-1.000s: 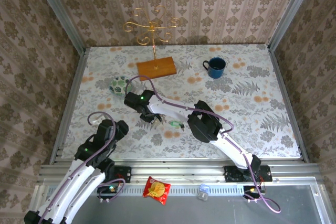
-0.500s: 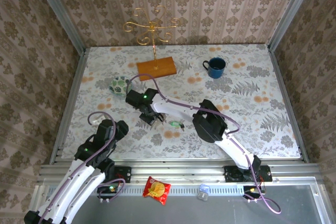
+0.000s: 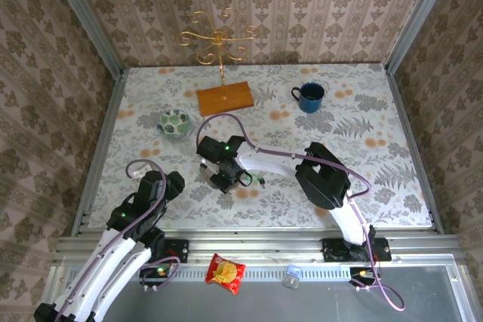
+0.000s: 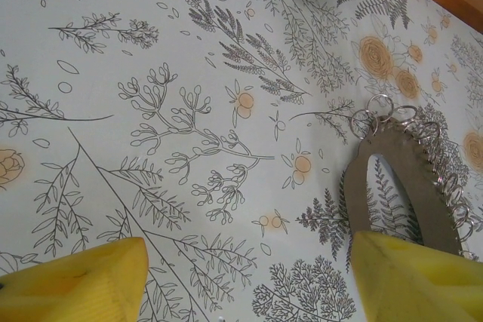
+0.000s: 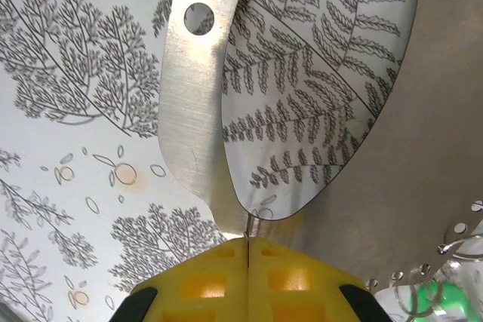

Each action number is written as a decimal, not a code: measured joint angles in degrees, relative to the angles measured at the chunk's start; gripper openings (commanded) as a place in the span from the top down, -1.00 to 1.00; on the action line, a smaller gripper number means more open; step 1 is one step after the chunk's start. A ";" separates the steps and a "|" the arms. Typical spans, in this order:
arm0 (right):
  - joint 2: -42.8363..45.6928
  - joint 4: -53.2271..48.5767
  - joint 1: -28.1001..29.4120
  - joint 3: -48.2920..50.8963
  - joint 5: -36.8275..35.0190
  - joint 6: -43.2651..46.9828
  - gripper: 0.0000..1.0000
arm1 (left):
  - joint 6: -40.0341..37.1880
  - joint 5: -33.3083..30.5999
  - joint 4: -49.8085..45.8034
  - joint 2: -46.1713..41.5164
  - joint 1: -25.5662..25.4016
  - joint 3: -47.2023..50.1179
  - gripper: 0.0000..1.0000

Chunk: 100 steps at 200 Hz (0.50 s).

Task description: Put the keys on the keyring

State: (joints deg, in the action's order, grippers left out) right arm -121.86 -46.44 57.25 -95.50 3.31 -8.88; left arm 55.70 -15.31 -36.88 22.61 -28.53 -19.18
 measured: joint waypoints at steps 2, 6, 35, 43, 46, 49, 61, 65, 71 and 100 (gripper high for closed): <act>0.00 0.13 0.00 0.00 0.04 -0.13 1.00 | 0.00 0.00 0.04 0.04 0.00 0.00 -0.44; 0.00 0.35 0.00 0.00 0.17 -0.26 1.00 | 0.00 0.00 0.07 0.11 0.00 0.00 -0.44; -0.11 1.49 0.00 0.00 0.22 -0.61 0.95 | -0.02 0.00 0.07 0.26 0.00 0.00 -0.44; -0.17 1.49 0.00 0.00 0.22 -0.70 0.93 | -0.02 0.00 0.07 0.26 0.00 0.00 -0.45; -0.24 1.49 0.00 0.00 0.20 -0.72 0.92 | -0.02 0.00 0.07 0.26 0.00 0.00 -0.44; -0.24 1.49 0.00 0.00 0.20 -0.72 0.91 | -0.02 0.00 0.07 0.26 0.00 0.00 -0.45; -0.52 1.49 0.00 0.00 0.20 -0.72 0.89 | -0.02 0.00 0.07 0.26 0.00 0.00 -0.44; -0.70 1.46 0.00 0.00 0.20 -0.70 0.88 | -0.02 0.00 0.07 0.26 0.00 0.00 -0.44; -0.98 1.46 -0.04 -0.02 0.20 -0.70 0.87 | -0.02 0.00 0.07 0.26 0.00 0.00 -0.44; -2.21 1.01 -0.11 -0.50 0.17 -0.68 0.84 | -0.02 0.00 0.07 0.26 0.00 0.00 -0.44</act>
State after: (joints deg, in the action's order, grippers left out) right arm -124.07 -45.43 57.14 -96.01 3.49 -9.56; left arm 55.68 -15.31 -36.82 22.87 -28.53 -19.18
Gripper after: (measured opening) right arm 0.076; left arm 0.722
